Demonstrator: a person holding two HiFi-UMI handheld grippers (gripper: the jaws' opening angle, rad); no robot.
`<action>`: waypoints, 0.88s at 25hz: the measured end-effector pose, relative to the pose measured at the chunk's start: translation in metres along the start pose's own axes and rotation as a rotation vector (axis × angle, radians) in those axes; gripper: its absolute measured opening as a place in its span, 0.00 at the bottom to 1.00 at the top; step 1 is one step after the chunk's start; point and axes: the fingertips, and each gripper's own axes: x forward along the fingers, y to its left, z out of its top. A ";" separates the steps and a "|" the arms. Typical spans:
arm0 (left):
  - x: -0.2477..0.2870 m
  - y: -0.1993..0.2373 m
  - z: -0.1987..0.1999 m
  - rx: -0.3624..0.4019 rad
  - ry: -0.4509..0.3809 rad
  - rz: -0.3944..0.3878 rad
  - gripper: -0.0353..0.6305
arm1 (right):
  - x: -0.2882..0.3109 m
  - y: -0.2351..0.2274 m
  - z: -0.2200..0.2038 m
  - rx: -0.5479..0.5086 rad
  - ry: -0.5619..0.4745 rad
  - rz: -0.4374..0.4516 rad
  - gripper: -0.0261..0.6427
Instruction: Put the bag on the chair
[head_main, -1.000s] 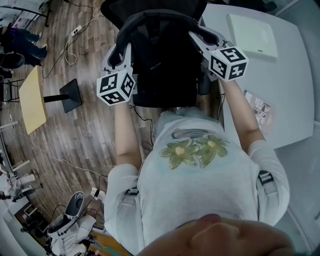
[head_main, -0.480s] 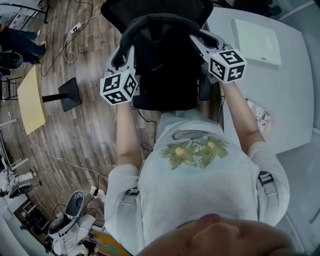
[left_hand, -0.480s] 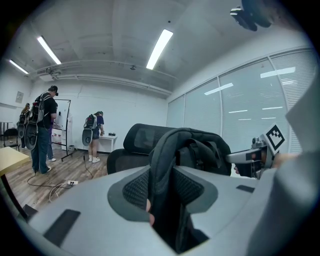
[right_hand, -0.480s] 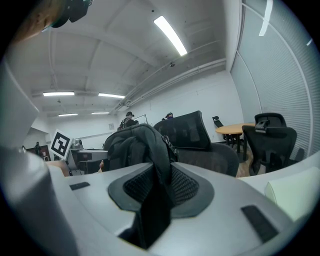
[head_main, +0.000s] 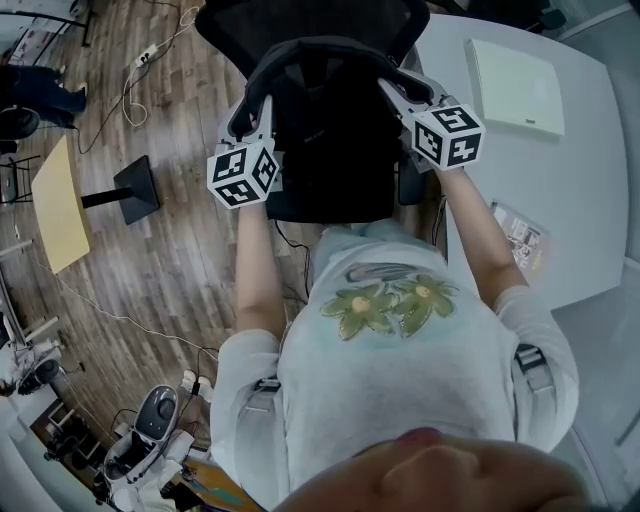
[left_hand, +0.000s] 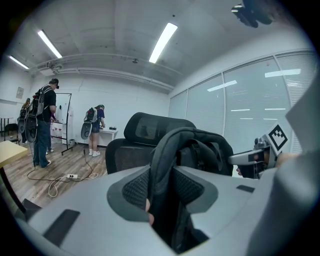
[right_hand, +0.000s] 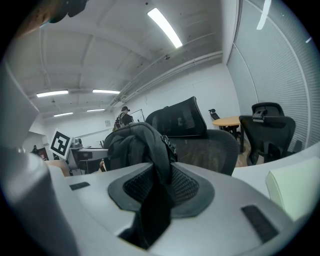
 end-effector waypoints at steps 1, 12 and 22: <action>0.002 0.001 -0.003 0.001 0.005 0.000 0.28 | 0.002 -0.001 -0.003 0.005 0.006 -0.002 0.20; 0.021 0.008 -0.036 0.004 0.075 -0.007 0.28 | 0.015 -0.012 -0.041 0.048 0.087 -0.021 0.20; 0.028 0.006 -0.081 -0.009 0.167 -0.022 0.28 | 0.017 -0.023 -0.087 0.074 0.196 -0.069 0.21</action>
